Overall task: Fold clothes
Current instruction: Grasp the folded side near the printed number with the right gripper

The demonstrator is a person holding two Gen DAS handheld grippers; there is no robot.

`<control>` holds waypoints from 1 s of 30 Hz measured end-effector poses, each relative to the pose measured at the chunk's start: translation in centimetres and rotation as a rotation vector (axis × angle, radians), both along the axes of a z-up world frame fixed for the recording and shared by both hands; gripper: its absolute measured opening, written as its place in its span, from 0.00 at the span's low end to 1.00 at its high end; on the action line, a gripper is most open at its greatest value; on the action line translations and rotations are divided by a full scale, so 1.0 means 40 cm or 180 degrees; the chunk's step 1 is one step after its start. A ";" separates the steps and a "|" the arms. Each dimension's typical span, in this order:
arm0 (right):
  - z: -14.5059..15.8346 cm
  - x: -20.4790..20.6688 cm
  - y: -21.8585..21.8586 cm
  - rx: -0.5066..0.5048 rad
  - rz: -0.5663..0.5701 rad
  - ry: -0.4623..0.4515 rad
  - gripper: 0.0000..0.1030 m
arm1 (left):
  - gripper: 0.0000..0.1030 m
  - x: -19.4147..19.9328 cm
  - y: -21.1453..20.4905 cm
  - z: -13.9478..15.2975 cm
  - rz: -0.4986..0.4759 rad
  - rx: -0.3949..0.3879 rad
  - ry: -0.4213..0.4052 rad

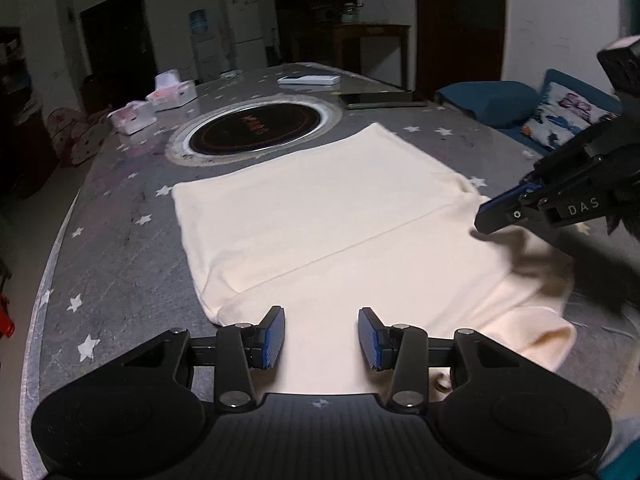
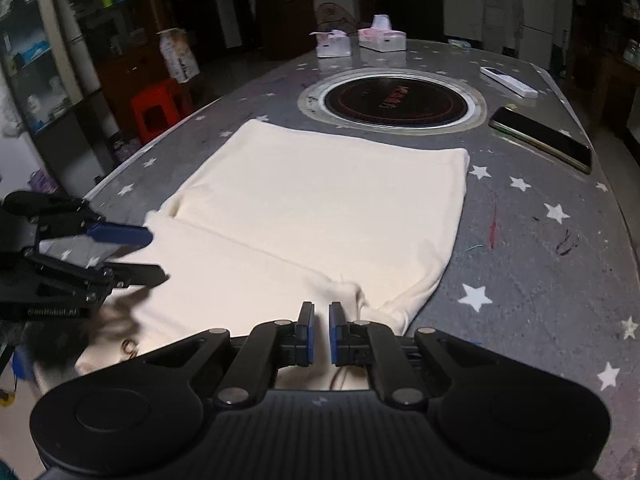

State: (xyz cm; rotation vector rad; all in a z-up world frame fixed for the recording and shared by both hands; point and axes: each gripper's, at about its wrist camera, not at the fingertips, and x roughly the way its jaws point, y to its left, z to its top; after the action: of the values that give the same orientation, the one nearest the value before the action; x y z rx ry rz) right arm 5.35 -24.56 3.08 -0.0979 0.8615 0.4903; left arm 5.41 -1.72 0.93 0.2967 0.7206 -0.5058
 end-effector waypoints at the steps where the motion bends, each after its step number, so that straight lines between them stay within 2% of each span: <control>1: 0.006 -0.013 -0.001 -0.0021 0.0071 -0.0022 0.07 | 0.43 -0.008 -0.004 0.002 -0.0057 0.0015 -0.0013; 7: -0.016 -0.042 0.007 -0.0172 0.0243 0.0099 0.07 | 0.43 -0.056 -0.017 0.000 -0.0320 0.0091 -0.0018; 11: 0.008 -0.055 -0.002 -0.0146 0.0300 0.0084 0.08 | 0.44 -0.117 0.006 0.022 -0.0580 0.0220 -0.0121; 15: 0.029 -0.079 -0.003 -0.0291 0.0447 0.0016 0.08 | 0.49 -0.179 0.026 0.024 -0.0853 0.0403 -0.0215; 17: 0.031 -0.088 -0.004 -0.0343 0.0501 0.0013 0.16 | 0.49 -0.202 0.024 0.010 -0.0952 0.0493 -0.0244; 18: 0.032 -0.096 -0.003 -0.0399 0.0543 -0.0006 0.26 | 0.49 -0.211 0.018 0.003 -0.0993 0.0537 -0.0280; 19: 0.032 -0.104 -0.001 -0.0444 0.0580 -0.0024 0.30 | 0.49 -0.219 0.010 -0.006 -0.1032 0.0582 -0.0323; 21: 0.030 -0.126 0.005 -0.0563 0.0683 -0.0071 0.30 | 0.49 -0.231 -0.006 -0.019 -0.1108 0.0645 -0.0423; 24: 0.028 -0.150 0.011 -0.0649 0.0805 -0.0092 0.37 | 0.49 -0.230 -0.035 -0.033 -0.1206 0.0628 -0.0553; 28: 0.031 -0.183 0.023 -0.0777 0.0951 -0.0198 0.42 | 0.17 -0.205 -0.050 -0.030 -0.1181 0.0484 -0.0552; 29: 0.033 -0.189 0.025 -0.0785 0.0990 -0.0220 0.43 | 0.12 -0.194 -0.049 -0.021 -0.1126 0.0409 -0.0529; 30: 0.035 -0.195 0.026 -0.0788 0.1032 -0.0238 0.47 | 0.12 -0.182 -0.044 -0.010 -0.1071 0.0329 -0.0520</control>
State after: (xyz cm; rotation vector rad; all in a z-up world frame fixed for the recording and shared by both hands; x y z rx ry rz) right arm -2.47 -23.50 4.47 -0.4858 0.8333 0.6766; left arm -1.87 -3.50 0.51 0.5550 0.5399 -0.7548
